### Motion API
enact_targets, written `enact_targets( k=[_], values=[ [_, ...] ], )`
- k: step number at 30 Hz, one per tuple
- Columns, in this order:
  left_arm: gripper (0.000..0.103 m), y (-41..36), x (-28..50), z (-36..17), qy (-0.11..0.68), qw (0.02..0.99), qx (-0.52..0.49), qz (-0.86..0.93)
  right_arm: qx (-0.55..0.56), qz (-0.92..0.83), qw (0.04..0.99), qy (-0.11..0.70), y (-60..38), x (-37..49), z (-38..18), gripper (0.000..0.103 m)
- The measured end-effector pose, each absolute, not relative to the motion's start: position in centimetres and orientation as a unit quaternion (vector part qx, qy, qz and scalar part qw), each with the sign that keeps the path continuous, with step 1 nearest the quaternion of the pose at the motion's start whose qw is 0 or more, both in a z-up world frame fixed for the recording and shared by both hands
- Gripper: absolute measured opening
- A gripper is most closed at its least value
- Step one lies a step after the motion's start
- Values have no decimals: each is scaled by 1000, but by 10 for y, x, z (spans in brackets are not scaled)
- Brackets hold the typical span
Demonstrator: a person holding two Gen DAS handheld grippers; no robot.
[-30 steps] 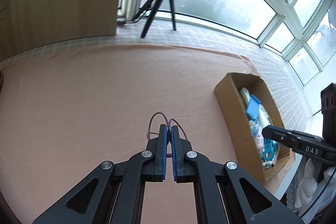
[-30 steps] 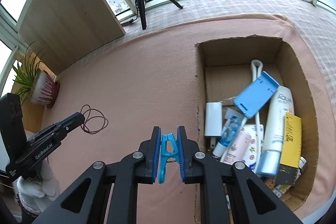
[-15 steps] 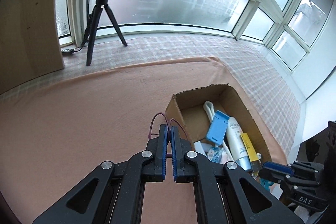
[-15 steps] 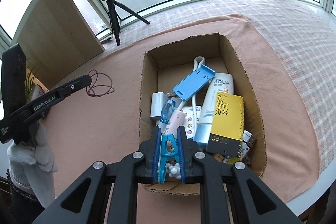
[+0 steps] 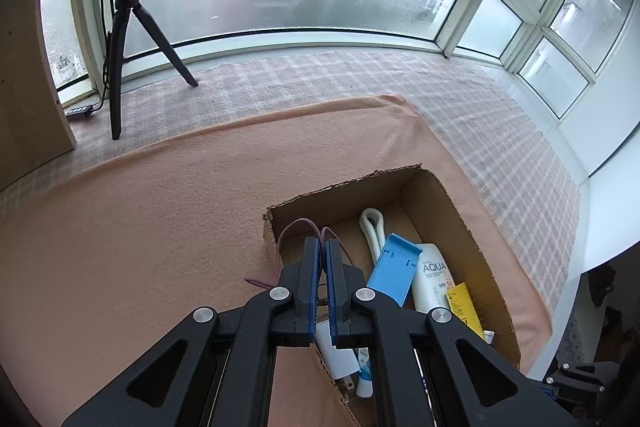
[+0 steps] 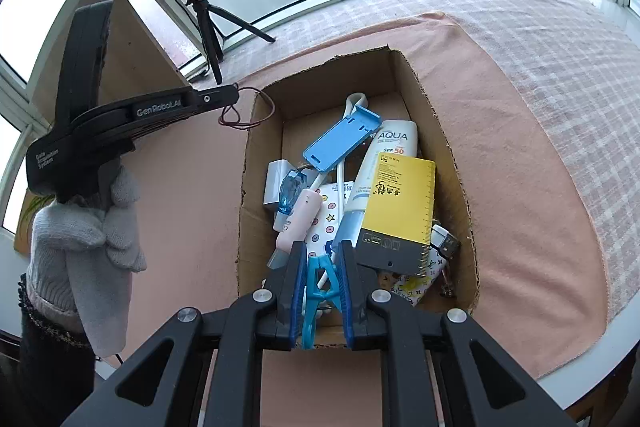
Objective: Organize objects
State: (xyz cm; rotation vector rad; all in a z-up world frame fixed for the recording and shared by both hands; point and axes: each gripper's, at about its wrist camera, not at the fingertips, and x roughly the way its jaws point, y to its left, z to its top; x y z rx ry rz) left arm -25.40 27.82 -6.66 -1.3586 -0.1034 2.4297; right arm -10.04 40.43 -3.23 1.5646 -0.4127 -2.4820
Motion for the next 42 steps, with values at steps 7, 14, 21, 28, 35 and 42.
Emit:
enact_targets(
  k=[7, 14, 21, 28, 35, 42],
  values=[
    [3, 292, -260, -77, -33, 177, -489, 854, 526, -834, 96, -136, 405, -104, -34, 14],
    [52, 292, -264, -79, -41, 175, -501, 847, 523, -835, 100, -140, 406, -108, -32, 27],
    [55, 281, -261, -75, -36, 166, -497, 851, 517, -840, 98, -135, 404, -108, -29, 46],
    [56, 260, -246, -67, -34, 156, -492, 856, 517, -840, 101, -133, 396, -107, -27, 46],
    [58, 221, -220, -55, -40, 138, -484, 863, 510, -846, 105, -119, 373, -104, -17, 46],
    [63, 170, -183, -41, -43, 118, -473, 872, 501, -851, 117, -104, 338, -100, -7, 46]
  ],
)
